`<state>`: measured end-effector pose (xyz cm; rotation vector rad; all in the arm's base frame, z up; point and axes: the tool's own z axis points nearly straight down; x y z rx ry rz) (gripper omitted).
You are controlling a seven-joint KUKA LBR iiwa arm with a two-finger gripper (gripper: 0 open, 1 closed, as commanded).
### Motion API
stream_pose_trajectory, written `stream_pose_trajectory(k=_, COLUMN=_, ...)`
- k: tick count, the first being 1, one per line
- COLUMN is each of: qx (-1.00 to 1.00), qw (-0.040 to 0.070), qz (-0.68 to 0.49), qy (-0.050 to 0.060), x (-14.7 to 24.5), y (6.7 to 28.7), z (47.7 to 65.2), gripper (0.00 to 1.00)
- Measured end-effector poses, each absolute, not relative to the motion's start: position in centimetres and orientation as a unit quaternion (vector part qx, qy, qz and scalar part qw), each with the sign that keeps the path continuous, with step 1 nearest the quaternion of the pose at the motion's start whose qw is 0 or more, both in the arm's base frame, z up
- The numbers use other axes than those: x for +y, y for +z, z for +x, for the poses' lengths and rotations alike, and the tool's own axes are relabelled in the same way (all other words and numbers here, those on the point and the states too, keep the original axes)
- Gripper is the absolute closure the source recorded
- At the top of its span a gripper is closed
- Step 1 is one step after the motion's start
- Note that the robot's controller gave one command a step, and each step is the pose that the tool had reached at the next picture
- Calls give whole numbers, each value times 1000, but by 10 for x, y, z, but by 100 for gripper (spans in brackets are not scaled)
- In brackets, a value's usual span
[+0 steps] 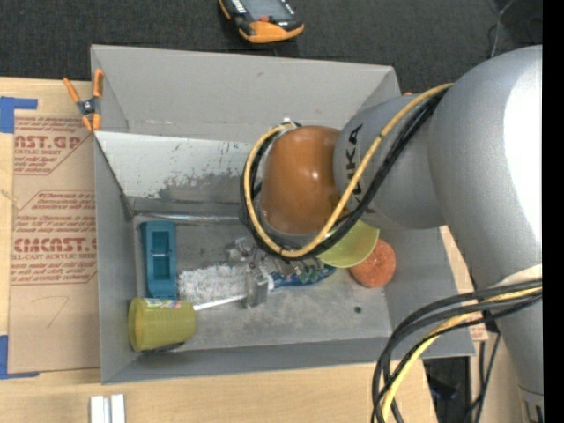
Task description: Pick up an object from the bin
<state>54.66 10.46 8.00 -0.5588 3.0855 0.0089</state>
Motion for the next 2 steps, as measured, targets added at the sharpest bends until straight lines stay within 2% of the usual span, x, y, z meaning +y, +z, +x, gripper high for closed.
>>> stream_pose_trajectory(k=1, qx=984, qw=3, qz=-178, qy=3, x=105, y=80, z=547, gripper=100)
stream_pose_trajectory(k=2, qx=984, qw=-3, qz=-179, qy=3, x=105, y=107, z=542, gripper=100)
